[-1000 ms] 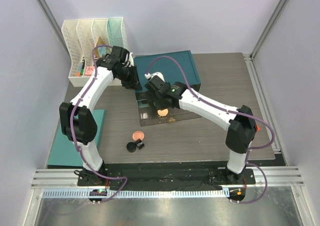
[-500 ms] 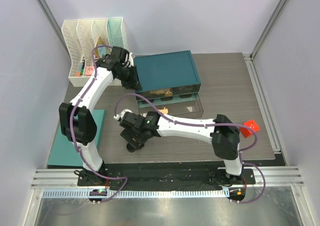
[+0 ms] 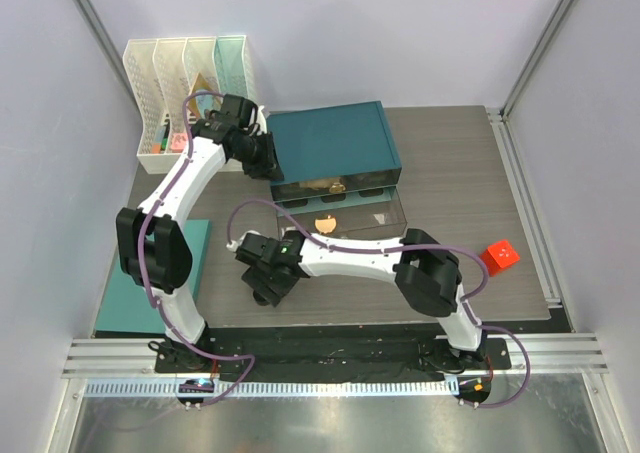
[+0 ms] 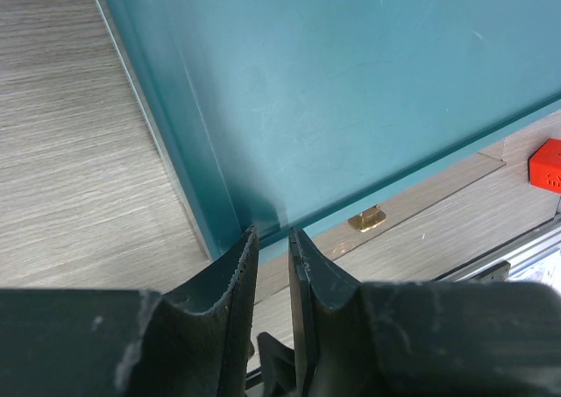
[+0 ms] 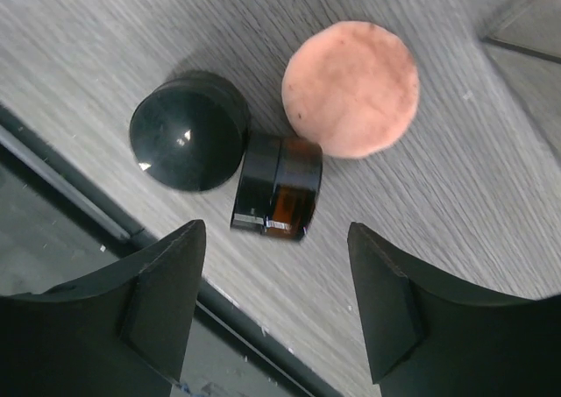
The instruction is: Organize the makeup
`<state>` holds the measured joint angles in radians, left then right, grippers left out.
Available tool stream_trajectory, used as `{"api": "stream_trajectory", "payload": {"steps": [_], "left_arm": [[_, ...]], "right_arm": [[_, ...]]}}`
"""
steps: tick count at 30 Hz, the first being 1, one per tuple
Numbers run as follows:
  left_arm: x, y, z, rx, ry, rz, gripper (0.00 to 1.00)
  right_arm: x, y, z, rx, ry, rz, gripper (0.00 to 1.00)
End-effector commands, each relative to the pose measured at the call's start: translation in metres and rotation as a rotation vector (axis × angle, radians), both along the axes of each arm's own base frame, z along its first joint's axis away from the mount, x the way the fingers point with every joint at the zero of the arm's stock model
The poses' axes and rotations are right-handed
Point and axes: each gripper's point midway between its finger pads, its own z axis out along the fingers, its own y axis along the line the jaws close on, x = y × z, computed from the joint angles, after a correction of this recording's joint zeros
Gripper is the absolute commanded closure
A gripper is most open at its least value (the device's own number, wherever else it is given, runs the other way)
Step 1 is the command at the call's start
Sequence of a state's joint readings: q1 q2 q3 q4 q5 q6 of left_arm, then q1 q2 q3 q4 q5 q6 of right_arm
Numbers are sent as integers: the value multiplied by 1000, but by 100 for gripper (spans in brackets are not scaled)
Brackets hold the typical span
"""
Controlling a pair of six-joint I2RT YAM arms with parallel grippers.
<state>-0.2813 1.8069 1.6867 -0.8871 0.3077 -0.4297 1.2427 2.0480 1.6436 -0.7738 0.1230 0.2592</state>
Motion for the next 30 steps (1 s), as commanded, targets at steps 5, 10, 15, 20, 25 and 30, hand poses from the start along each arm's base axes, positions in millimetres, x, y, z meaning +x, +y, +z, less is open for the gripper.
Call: {"api": "stream_trajectory", "payload": {"steps": [5, 10, 15, 20, 25, 30], "left_arm": [[-37, 41, -55, 205, 204, 24, 76], [-37, 43, -55, 211, 202, 25, 76], [-36, 42, -54, 208, 198, 26, 76], [-35, 41, -53, 205, 195, 27, 76], [-35, 42, -53, 207, 194, 26, 76], [-35, 42, -54, 206, 196, 27, 76]], "right_arm": [[1, 29, -9, 45, 15, 22, 70], [10, 20, 6, 45, -47, -4, 99], [18, 7, 26, 45, -111, -26, 99], [34, -4, 65, 88, -217, -75, 99], [66, -16, 110, 131, -376, -170, 99], [108, -36, 122, 120, -431, -284, 99]]}}
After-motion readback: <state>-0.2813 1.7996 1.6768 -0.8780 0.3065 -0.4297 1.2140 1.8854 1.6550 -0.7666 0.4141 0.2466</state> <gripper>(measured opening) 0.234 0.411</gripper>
